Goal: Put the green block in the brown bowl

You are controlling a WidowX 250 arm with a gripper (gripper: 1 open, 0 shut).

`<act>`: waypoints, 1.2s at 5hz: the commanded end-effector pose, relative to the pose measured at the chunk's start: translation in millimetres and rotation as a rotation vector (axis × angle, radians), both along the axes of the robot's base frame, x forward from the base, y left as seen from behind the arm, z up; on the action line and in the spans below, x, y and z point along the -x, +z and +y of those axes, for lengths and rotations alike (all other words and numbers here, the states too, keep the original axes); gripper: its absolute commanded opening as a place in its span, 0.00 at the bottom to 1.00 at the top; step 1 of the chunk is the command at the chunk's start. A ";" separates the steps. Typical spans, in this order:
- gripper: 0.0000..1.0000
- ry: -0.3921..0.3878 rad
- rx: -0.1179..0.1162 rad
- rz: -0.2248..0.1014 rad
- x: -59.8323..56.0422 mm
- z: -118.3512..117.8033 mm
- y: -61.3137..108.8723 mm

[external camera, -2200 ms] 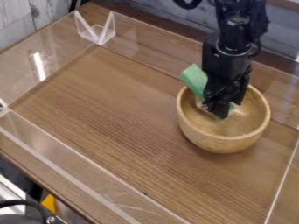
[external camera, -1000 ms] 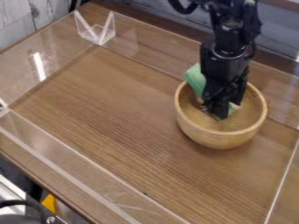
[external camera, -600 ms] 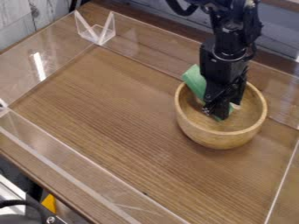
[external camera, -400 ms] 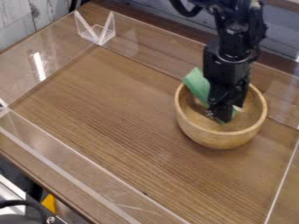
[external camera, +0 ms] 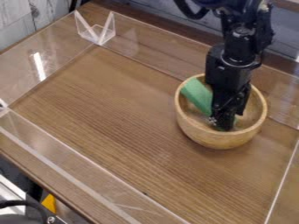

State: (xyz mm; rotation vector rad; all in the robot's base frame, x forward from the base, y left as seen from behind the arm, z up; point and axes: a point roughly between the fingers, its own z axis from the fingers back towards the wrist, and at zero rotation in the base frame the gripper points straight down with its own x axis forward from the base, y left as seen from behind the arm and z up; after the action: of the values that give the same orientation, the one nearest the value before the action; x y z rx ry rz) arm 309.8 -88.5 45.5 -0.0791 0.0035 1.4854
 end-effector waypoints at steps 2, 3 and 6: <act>1.00 -0.028 0.026 -0.073 -2.5 -14.2 34.6; 1.00 -0.056 0.031 -0.072 -10.6 -22.9 42.0; 1.00 -0.074 0.041 -0.074 -21.4 -34.1 55.2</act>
State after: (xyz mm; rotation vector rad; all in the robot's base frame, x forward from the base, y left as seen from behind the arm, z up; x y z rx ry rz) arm 323.3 -118.4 83.4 -0.1136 0.0121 1.4177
